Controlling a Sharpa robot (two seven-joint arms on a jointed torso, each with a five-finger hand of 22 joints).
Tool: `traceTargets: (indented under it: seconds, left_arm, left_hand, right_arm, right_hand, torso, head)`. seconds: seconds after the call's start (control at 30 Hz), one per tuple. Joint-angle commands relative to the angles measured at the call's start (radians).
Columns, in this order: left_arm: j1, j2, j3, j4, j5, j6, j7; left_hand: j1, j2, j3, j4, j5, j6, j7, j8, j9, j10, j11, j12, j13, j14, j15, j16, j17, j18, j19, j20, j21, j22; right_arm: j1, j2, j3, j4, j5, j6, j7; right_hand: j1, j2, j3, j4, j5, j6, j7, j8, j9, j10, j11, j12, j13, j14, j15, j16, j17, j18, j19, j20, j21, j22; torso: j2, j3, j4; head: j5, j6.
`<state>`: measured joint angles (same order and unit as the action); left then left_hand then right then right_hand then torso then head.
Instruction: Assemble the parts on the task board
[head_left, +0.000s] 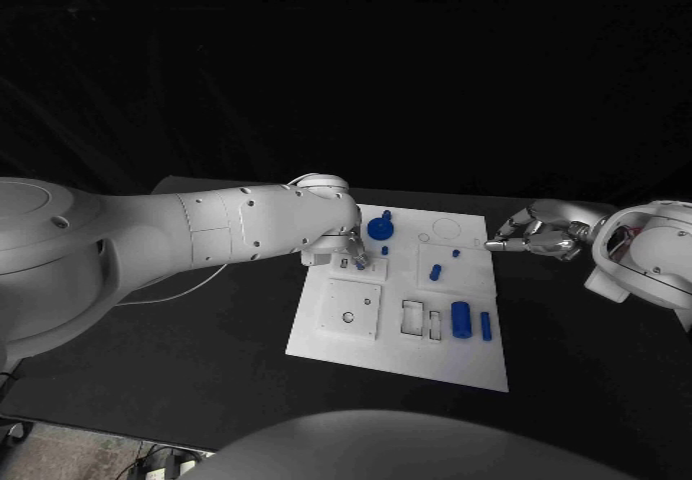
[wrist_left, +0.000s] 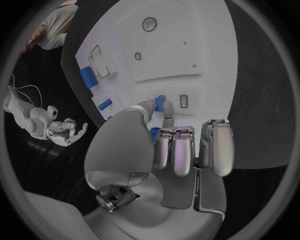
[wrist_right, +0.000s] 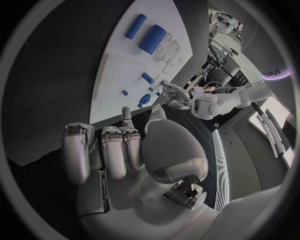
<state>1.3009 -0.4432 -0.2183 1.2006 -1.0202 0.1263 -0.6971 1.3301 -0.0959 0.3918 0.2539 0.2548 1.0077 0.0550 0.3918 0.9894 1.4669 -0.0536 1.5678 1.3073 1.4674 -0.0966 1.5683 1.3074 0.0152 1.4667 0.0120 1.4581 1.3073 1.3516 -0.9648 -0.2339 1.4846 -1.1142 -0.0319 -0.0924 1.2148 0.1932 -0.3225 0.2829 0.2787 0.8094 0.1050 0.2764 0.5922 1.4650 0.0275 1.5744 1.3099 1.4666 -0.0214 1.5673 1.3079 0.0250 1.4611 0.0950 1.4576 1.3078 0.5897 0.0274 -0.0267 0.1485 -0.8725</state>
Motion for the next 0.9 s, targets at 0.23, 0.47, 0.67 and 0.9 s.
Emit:
traceTargets:
  seconds: [0.23, 0.47, 0.67, 0.9]
  left_arm:
    - [0.01, 0.001, 0.01, 0.0, 0.033, 0.028, -0.074]
    - [0.022, 0.015, 0.015, -0.02, 0.071, 0.049, -0.07]
    - [0.025, 0.021, 0.016, -0.033, 0.097, 0.077, -0.081]
    - [0.025, 0.032, 0.016, -0.061, 0.119, 0.138, -0.105]
  left_hand:
    - [-0.009, 0.014, 0.163, -0.132, -0.074, 0.045, -0.042, 0.009, 0.005, 0.104, -0.005, 0.003, 0.263, 0.103, -0.008, 0.003, 0.263, 0.01, 0.063, -0.005, 0.004, 0.208]
    - [-0.015, 0.016, 0.176, -0.137, -0.09, 0.043, -0.041, 0.009, 0.006, 0.104, -0.004, 0.003, 0.263, 0.103, -0.007, 0.003, 0.263, 0.011, 0.063, -0.004, 0.003, 0.208]
    - [-0.018, 0.018, 0.18, -0.138, -0.094, 0.041, -0.041, 0.009, 0.007, 0.104, -0.003, 0.003, 0.263, 0.103, -0.006, 0.003, 0.263, 0.011, 0.062, -0.004, 0.002, 0.208]
    - [-0.02, 0.018, 0.181, -0.138, -0.097, 0.041, -0.04, 0.009, 0.007, 0.104, -0.003, 0.003, 0.263, 0.103, -0.006, 0.003, 0.263, 0.011, 0.062, -0.003, 0.0, 0.207]
  right_arm:
    - [-0.001, 0.001, 0.0, 0.0, -0.003, 0.018, 0.001]
    - [-0.001, 0.002, 0.0, 0.0, -0.003, 0.02, 0.002]
    - [-0.001, -0.002, 0.0, 0.001, -0.003, 0.022, 0.0]
    - [-0.001, -0.004, 0.0, 0.002, -0.003, 0.024, -0.001]
  right_hand:
    - [0.006, 0.006, 0.0, -0.002, 0.004, 0.0, 0.001, -0.006, -0.002, 0.106, -0.003, -0.004, 0.261, 0.104, 0.0, 0.003, 0.263, 0.013, -0.009, -0.003, -0.007, 0.212]
    - [0.008, 0.007, 0.0, -0.002, 0.004, 0.0, 0.001, -0.007, -0.002, 0.106, -0.003, -0.004, 0.261, 0.104, 0.0, 0.003, 0.263, 0.014, -0.011, -0.003, -0.009, 0.211]
    - [0.009, 0.007, 0.001, -0.003, 0.004, 0.0, 0.001, -0.007, -0.002, 0.106, -0.003, -0.004, 0.261, 0.104, 0.0, 0.003, 0.263, 0.014, -0.014, -0.003, -0.012, 0.21]
    - [0.01, 0.007, 0.001, -0.003, 0.005, 0.0, 0.001, -0.008, -0.002, 0.106, -0.003, -0.004, 0.261, 0.104, 0.0, 0.003, 0.263, 0.015, -0.015, -0.003, -0.014, 0.209]
  torso:
    - [0.0, 0.0003, -0.0004]
    - [0.0, -0.0002, -0.0012]
    - [0.0, 0.0003, -0.0003]
    - [0.0, 0.0002, 0.0004]
  head:
    - [0.003, 0.0]
    - [0.0, 0.0]
    - [-0.002, 0.0]
    - [-0.005, 0.0]
